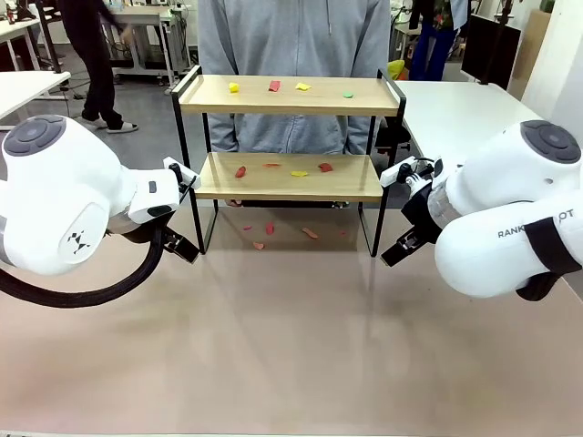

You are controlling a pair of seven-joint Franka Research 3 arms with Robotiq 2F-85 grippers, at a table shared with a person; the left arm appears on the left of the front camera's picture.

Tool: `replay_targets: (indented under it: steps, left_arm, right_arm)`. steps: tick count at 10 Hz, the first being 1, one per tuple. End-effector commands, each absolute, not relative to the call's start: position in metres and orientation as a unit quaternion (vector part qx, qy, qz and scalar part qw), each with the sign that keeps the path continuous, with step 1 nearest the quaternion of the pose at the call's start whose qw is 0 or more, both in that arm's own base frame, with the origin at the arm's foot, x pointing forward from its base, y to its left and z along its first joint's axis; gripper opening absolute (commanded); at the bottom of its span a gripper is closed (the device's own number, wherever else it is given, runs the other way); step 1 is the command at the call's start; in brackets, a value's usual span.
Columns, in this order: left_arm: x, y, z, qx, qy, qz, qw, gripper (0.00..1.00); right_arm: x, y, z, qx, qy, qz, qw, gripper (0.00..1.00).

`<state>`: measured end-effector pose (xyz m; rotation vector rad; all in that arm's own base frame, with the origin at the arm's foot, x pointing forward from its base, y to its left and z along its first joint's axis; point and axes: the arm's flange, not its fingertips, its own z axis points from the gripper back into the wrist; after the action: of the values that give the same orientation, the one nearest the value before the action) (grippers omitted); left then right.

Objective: Clean the shelf.
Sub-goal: Pick up the Duster handed by the human.

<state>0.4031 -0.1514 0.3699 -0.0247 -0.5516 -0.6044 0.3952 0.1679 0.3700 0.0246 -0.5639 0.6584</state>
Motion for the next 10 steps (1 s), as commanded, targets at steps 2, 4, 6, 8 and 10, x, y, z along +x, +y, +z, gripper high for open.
replay_targets:
  steps: [2, 4, 6, 8, 10]
  left_arm:
    - [0.403, -0.151, 0.37, -0.012, -0.268, -0.294, 0.917, 1.0]
    - [0.413, -0.131, 0.415, -0.03, -0.273, -0.295, 0.915, 1.0]
    - [0.425, -0.099, 0.452, -0.102, -0.25, -0.333, 0.903, 1.0]
    - [0.436, -0.061, 0.469, -0.174, -0.252, -0.37, 0.877, 1.0]
    - [0.45, -0.02, 0.464, -0.22, -0.254, -0.419, 0.844, 1.0]
  right_arm:
    - [0.401, 0.163, 0.394, 0.023, -0.296, 0.322, 0.899, 1.0]
    - [0.41, 0.137, 0.443, 0.048, -0.324, 0.313, 0.891, 1.0]
    - [0.417, 0.098, 0.48, 0.085, -0.346, 0.334, 0.873, 1.0]
    - [0.428, 0.056, 0.491, 0.127, -0.364, 0.365, 0.848, 1.0]
    - [0.447, 0.008, 0.482, 0.163, -0.379, 0.402, 0.817, 1.0]
